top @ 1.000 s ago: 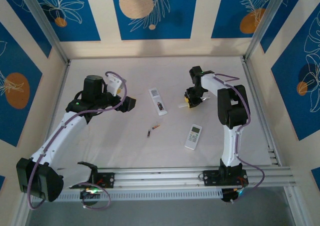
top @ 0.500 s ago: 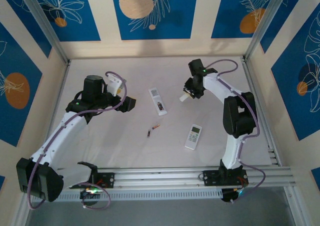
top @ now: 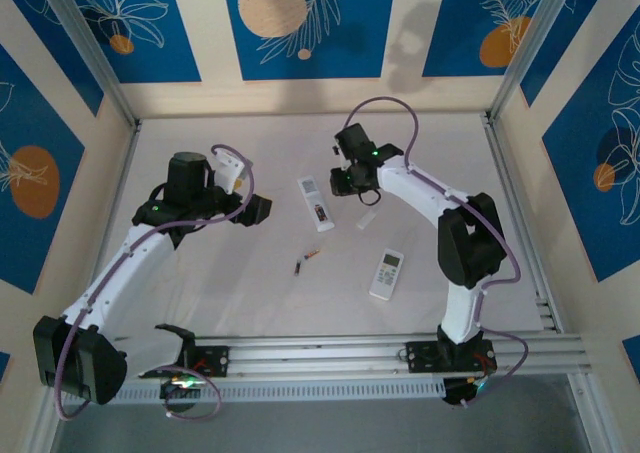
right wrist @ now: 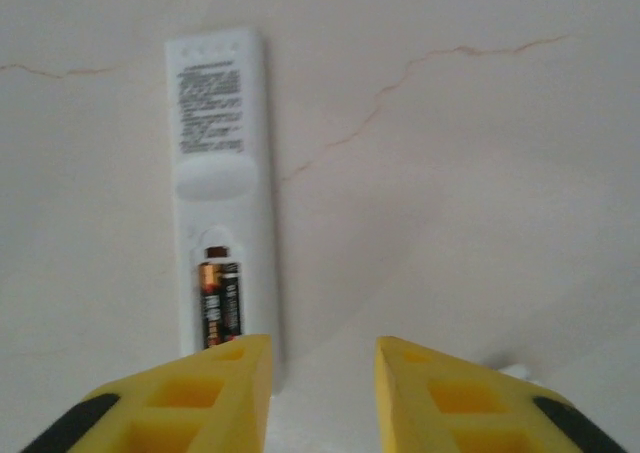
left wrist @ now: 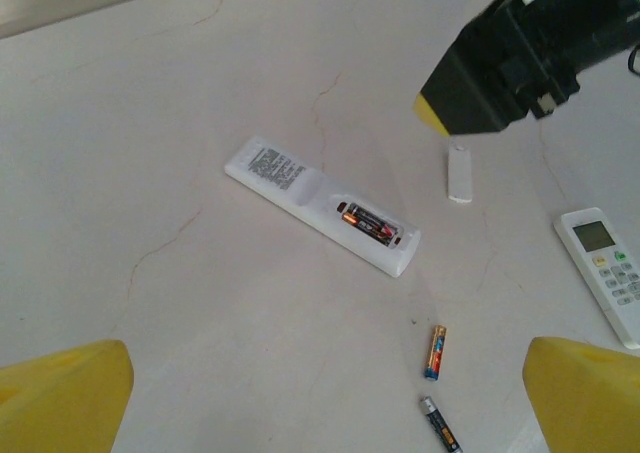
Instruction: Load the batteries into the remote control
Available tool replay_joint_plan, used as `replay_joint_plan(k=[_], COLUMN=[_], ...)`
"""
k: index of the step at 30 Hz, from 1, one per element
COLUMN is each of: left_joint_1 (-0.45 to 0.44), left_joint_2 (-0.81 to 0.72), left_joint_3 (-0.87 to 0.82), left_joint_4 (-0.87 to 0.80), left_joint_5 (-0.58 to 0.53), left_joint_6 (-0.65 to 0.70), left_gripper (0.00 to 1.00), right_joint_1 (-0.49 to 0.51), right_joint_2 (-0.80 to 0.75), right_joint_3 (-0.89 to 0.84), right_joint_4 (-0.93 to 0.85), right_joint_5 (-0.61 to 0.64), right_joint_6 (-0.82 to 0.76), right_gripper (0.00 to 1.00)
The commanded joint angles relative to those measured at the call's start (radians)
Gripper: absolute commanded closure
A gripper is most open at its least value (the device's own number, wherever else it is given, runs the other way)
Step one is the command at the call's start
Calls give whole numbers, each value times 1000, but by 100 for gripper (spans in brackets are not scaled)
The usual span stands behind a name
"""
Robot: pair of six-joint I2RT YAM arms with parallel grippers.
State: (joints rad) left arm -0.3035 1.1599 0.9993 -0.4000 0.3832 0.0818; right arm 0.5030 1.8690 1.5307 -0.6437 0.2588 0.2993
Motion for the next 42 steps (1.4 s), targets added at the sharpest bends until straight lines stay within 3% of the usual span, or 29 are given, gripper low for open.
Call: replay_joint_plan(k=[1,4,10,13,18,34,42], left_joint_1=[-13,-13,-13,-13,-14,-18,-20], left_joint_2=[-10,-11,-5,-2,-5,-11,-11], left_joint_3=[-7,-7,-5,-5,-4,-1,-3], left_joint_4=[14,14,14,14,14,7,10], left_joint_5=[-4,-5,3,5,3,2,2], left_joint_6=[18,19,15,12,13,15,16], left_gripper=[0,0,0,0,0,0,0], right_joint_1=[-60,-93,-99,-131,-153,-132,-130], right_joint_2=[-24,-44,-25,-14,85,184,227], right_joint_3=[25,-17,-39,-59,-13,-35,-25], right_joint_4=[-43,-73,-208,-196,-256,-205,-196], right_joint_5=[-16,4,123,45,-19,-12,-3], right_joint_6=[-25,41,380,541,735,760,746], right_gripper=[61,51,35,36,47,51,64])
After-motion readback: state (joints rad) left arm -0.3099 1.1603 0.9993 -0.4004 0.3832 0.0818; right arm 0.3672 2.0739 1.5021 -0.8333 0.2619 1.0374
